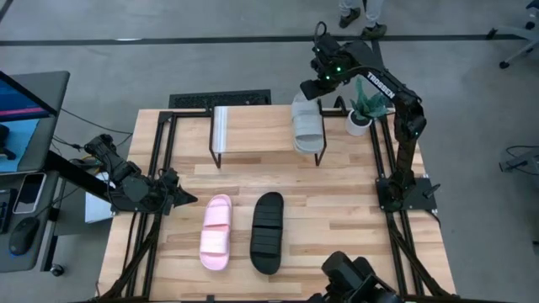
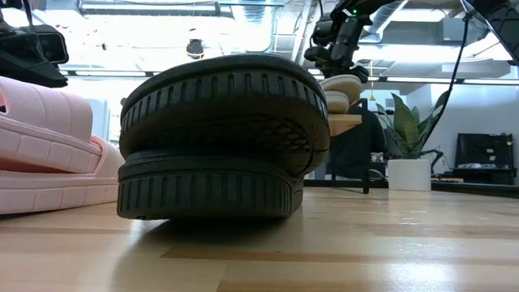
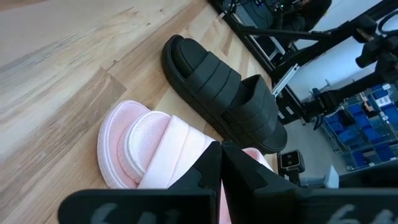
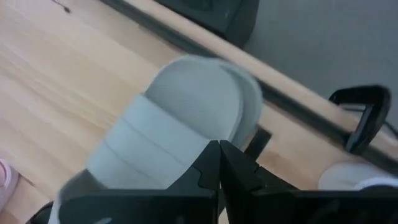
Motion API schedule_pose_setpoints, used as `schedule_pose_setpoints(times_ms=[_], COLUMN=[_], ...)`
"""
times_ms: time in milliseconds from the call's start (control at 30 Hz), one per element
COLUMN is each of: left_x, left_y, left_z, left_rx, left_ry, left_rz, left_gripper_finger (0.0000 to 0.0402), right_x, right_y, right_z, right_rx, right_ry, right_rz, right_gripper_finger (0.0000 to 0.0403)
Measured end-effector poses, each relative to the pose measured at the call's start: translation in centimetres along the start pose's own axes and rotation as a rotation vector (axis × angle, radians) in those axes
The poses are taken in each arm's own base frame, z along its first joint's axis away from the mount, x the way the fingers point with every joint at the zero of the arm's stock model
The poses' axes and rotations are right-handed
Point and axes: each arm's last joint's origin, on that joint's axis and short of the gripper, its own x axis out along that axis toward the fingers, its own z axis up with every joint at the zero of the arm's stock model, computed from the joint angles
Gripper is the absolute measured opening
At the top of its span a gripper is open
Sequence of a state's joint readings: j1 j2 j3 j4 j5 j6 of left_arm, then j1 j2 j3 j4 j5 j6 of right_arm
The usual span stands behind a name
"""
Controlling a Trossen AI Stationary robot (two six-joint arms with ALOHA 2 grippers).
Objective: Pick and place slides into the shelf
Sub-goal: Put the black pair of slides on the shelf
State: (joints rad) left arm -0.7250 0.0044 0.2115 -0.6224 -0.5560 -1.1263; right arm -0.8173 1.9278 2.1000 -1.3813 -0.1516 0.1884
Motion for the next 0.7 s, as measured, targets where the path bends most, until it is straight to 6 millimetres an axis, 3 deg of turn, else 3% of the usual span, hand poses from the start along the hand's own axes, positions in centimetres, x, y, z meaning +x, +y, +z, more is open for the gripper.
schedule_pose_setpoints(times_ms=[133,367,533,700], left_x=[0.0,0.0,0.0,0.0], left_y=[0.0,0.0,0.1,0.2], left_z=[0.0,0.1,0.2,0.3], left_rx=[0.007,0.022,0.048,0.077], left_ry=[-0.006,-0.033,-0.073,-0.111], left_rz=[0.003,0.017,0.037,0.058], left_gripper_finger=[0.0000,0.0000,0.0000,0.0000], right_x=[-2.2,-9.7,-16.7,-21.7], right_y=[0.1,1.2,1.8,2.2], right_z=[0.9,1.4,-1.5,-5.4], right_rx=[-0.048,-0.162,-0.287,-0.373], right_ry=[-0.116,-0.495,-0.783,-0.916], right_rz=[0.011,0.102,0.183,0.253], right_gripper_finger=[0.0000,0.0000,0.0000,0.0000])
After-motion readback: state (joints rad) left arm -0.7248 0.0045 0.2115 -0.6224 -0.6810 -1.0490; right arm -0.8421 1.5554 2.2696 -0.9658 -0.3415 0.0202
